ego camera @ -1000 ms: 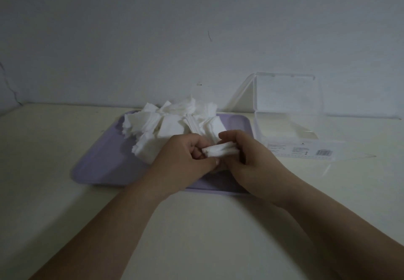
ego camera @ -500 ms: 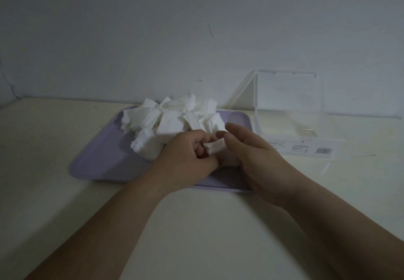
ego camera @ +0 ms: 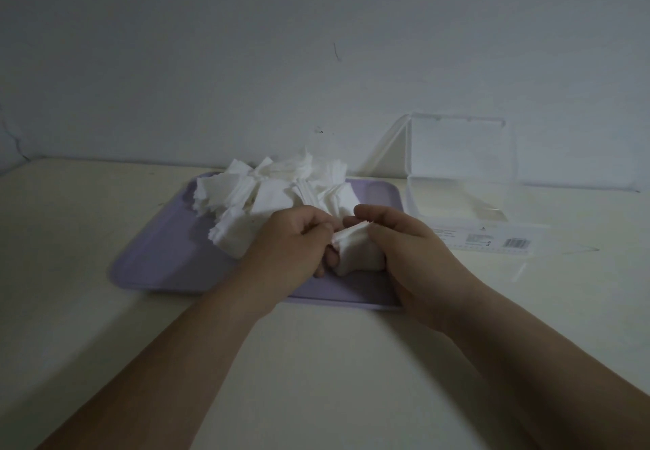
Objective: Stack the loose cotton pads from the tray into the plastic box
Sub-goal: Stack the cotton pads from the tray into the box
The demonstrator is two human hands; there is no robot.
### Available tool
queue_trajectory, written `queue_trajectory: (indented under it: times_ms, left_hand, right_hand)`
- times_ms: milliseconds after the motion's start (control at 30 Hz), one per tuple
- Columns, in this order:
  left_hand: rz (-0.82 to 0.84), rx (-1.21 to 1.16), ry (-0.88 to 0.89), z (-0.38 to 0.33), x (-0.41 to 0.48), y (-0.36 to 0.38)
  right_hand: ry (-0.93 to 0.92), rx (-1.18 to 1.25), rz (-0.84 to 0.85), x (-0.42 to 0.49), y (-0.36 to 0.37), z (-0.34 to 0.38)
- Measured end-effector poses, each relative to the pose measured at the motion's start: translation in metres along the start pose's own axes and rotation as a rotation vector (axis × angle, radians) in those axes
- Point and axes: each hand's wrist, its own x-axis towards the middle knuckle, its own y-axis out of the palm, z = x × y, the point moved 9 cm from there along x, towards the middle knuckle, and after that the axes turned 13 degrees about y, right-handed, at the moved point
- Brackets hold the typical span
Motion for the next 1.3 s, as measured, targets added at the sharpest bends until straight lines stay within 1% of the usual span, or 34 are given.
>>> queue_trajectory:
  times_ms: [100, 133, 267, 367, 433, 533, 633, 700, 767, 867, 933, 1033, 1100, 1167, 1233, 1300]
  left_hand:
    - [0.049, 0.014, -0.173, 0.011, 0.003, -0.003]
    - [0.055, 0.027, -0.177, 0.011, 0.003, -0.006]
    - [0.022, 0.023, 0.043, -0.001, -0.001, -0.009]
    - [-0.005, 0.08, 0.147, -0.002, 0.002, -0.01]
    - [-0.022, 0.064, 0.179, -0.005, 0.002, -0.009]
    - [0.033, 0.068, 0.193, -0.009, -0.001, -0.003]
    - [0.086, 0.011, 0.113, -0.003, 0.0, 0.0]
    - [0.135, 0.0, 0.082, 0.0, 0.0, 0.001]
    - [0.163, 0.006, 0.117, -0.002, -0.002, 0.005]
    - [0.068, 0.013, 0.118, -0.002, 0.0, -0.002]
    - [0.038, -0.052, 0.091, -0.002, 0.0, -0.004]
    - [0.019, -0.194, 0.074, -0.008, -0.001, -0.002]
    - [-0.002, -0.245, 0.076, -0.013, 0.001, 0.0]
    - [0.0, -0.245, 0.091, -0.021, 0.007, 0.003]
    - [0.028, -0.209, 0.134, -0.035, 0.014, 0.011]
    - [0.018, -0.162, 0.171, -0.047, 0.023, 0.019]
  right_hand:
    - [0.001, 0.004, 0.001, -0.001, 0.0, 0.0]
    - [-0.001, 0.005, 0.007, -0.001, 0.001, 0.0]
    - [0.018, 0.003, 0.034, 0.0, 0.004, -0.003]
    - [0.031, -0.035, 0.078, 0.002, 0.007, -0.005]
    - [0.042, -0.09, 0.106, 0.004, 0.009, -0.007]
    - [-0.029, -0.284, 0.045, 0.004, 0.005, -0.005]
    - [-0.087, -0.344, -0.019, 0.0, 0.004, 0.0]
    - [-0.128, -0.331, -0.059, -0.002, 0.002, 0.003]
    - [-0.14, -0.267, -0.067, 0.0, -0.003, 0.004]
    - [-0.164, -0.175, -0.062, 0.0, -0.01, 0.01]
    - [-0.165, -0.119, -0.049, -0.003, -0.011, 0.017]
    - [-0.116, 0.006, 0.033, -0.01, -0.009, 0.028]
    - [-0.078, -0.012, 0.115, -0.017, -0.004, 0.035]
    - [-0.037, -0.055, 0.157, -0.022, -0.003, 0.038]
    - [-0.056, -0.056, 0.12, -0.023, -0.013, 0.047]
    - [-0.137, -0.087, -0.031, -0.023, -0.032, 0.061]
